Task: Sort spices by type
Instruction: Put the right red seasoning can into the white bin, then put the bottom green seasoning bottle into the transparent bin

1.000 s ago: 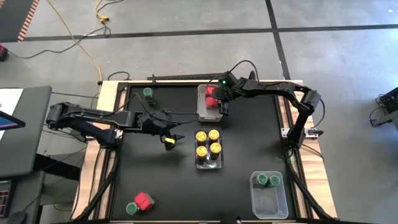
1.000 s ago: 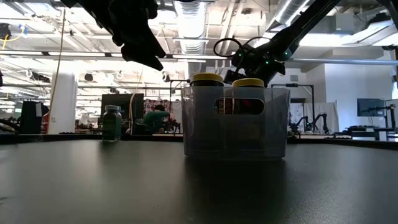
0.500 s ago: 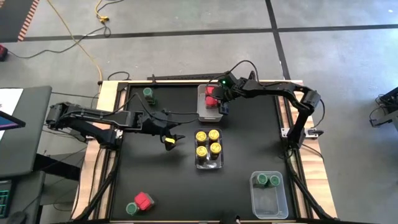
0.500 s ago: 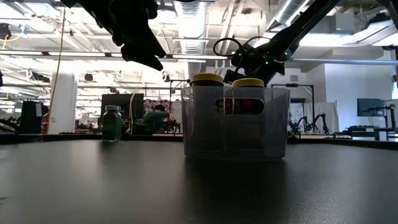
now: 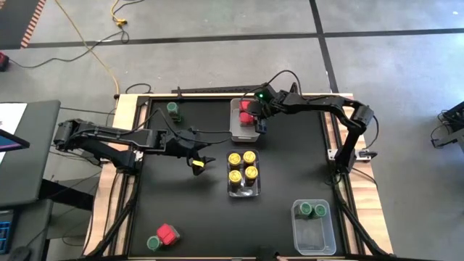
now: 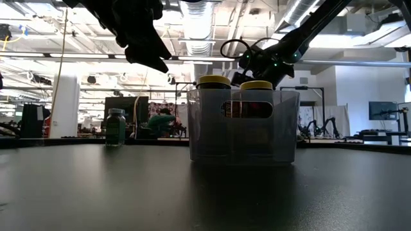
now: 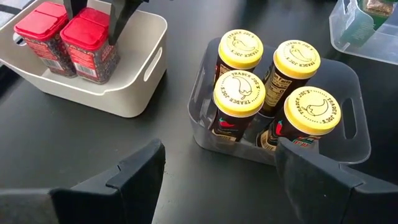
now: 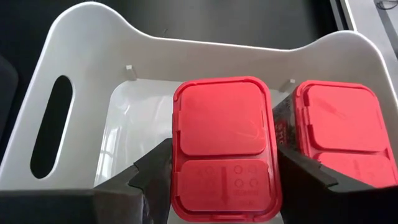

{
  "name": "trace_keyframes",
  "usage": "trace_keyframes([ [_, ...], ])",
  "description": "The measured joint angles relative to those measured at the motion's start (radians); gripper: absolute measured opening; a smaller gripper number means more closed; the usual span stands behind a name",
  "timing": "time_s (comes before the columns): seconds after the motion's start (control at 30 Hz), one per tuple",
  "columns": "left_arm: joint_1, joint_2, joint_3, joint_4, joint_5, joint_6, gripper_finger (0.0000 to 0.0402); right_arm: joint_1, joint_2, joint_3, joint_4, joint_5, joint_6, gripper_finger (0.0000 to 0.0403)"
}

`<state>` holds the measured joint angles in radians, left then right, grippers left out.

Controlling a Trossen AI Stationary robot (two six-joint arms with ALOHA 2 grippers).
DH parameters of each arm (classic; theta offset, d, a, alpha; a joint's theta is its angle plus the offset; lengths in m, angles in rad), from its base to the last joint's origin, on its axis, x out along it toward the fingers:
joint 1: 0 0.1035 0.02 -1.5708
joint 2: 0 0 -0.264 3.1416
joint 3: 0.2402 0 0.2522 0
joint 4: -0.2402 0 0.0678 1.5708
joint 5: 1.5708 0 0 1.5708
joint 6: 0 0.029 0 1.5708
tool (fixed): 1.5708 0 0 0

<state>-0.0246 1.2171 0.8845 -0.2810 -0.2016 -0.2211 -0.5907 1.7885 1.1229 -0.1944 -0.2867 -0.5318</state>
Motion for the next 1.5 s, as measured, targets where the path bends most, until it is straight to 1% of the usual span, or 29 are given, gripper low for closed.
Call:
trace_keyframes([
  [0.77,0.000,0.000,0.000,0.000,0.000,0.016,0.0290,0.003,0.000,0.000,0.012,-0.002,0.001,0.0246],
  [1.1,0.000,0.000,0.000,0.000,-0.007,0.030,0.0290,0.002,0.000,0.000,0.019,-0.003,0.000,0.0291],
  [1.5,0.000,0.000,0.000,0.000,-0.013,0.029,0.0290,0.002,0.000,0.000,0.064,-0.005,0.000,0.0296],
])
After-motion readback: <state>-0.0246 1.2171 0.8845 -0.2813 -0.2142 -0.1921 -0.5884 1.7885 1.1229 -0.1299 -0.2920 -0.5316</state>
